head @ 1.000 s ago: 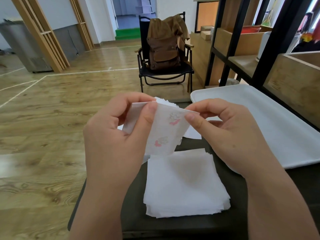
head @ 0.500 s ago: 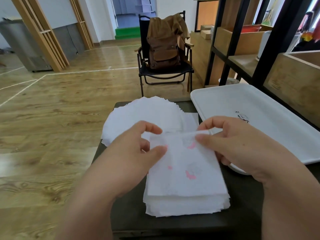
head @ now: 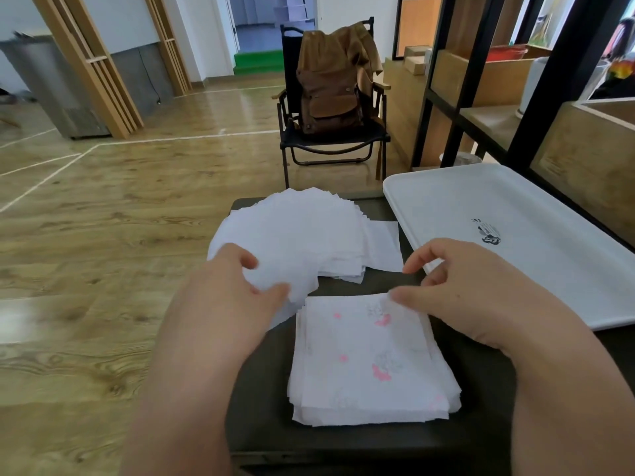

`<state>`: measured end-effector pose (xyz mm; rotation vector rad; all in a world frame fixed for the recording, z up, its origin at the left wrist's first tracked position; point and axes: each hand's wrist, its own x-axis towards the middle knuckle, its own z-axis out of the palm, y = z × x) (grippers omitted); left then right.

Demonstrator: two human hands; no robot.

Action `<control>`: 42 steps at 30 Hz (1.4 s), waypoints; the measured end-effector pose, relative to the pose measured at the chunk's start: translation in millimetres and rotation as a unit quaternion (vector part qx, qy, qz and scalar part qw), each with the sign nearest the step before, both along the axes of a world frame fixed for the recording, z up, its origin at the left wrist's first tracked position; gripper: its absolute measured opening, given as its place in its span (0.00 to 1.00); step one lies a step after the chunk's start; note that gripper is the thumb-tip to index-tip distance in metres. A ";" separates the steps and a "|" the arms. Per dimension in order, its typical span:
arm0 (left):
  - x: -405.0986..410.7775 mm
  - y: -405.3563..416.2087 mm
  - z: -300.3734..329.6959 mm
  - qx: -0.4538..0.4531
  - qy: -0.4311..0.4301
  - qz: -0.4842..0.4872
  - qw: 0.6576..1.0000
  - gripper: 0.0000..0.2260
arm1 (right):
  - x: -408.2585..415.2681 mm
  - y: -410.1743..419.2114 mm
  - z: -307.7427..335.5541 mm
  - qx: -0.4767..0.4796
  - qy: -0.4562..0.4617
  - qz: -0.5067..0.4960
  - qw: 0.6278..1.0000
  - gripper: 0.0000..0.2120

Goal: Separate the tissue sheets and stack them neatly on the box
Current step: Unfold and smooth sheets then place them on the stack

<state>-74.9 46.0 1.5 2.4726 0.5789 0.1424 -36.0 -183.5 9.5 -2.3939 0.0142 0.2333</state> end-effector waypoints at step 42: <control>-28.9 -14.7 48.1 -0.508 -0.361 -0.044 0.781 0.09 | -28.2 66.7 -0.5 0.182 -0.269 0.104 0.940 0.07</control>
